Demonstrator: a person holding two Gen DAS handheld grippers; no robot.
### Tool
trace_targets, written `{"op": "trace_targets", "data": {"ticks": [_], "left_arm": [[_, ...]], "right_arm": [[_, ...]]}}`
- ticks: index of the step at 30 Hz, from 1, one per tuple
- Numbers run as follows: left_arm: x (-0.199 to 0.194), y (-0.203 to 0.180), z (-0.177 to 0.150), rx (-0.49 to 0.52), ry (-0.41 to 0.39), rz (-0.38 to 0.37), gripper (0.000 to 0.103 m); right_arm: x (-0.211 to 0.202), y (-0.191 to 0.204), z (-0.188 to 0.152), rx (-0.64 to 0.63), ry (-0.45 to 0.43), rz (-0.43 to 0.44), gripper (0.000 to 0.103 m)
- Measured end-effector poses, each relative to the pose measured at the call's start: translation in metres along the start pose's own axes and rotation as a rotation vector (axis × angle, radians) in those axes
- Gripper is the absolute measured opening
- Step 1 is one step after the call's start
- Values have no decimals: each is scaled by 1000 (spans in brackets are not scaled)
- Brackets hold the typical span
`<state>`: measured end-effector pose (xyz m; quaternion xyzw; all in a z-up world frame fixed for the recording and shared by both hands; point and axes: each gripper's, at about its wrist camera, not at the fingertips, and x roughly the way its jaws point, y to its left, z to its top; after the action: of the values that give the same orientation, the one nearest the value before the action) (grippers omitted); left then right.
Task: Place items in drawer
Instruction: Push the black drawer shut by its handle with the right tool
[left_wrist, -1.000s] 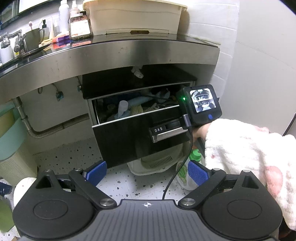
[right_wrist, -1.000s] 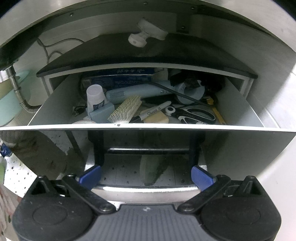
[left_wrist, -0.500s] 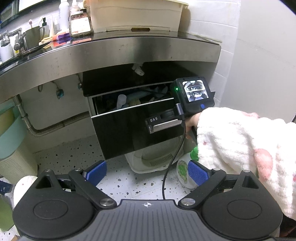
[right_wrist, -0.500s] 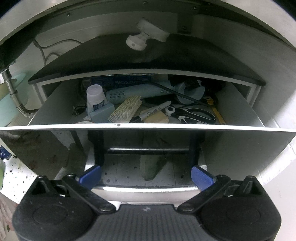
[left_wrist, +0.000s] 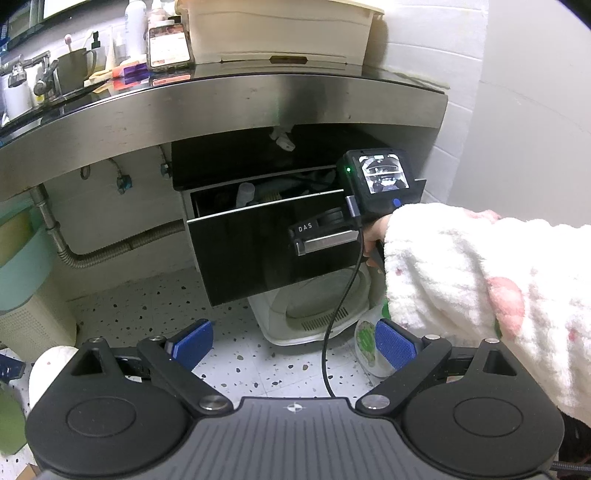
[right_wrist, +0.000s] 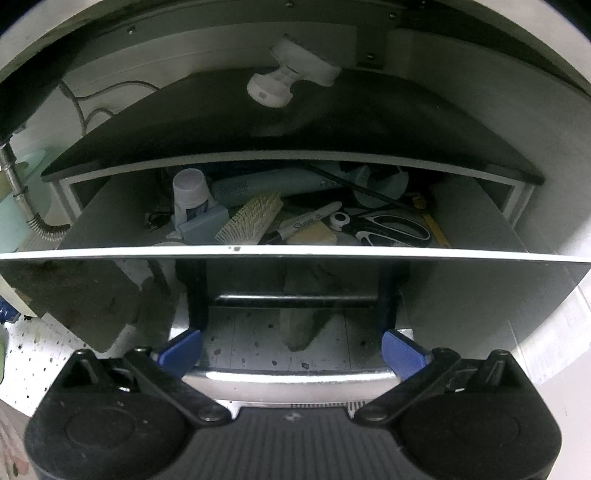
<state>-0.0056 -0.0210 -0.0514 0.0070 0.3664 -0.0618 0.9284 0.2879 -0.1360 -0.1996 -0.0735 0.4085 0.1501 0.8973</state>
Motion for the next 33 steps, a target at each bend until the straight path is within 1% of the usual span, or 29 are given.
{"op": "trace_targets", "data": {"ticks": [15, 33], "left_arm": [[-4, 1, -4, -12, 11, -3, 95], [-6, -7, -12, 9, 32, 13, 95]], "right_arm": [[-3, 1, -5, 6, -6, -3, 103], [-1, 1, -5, 5, -22, -3, 103]]}}
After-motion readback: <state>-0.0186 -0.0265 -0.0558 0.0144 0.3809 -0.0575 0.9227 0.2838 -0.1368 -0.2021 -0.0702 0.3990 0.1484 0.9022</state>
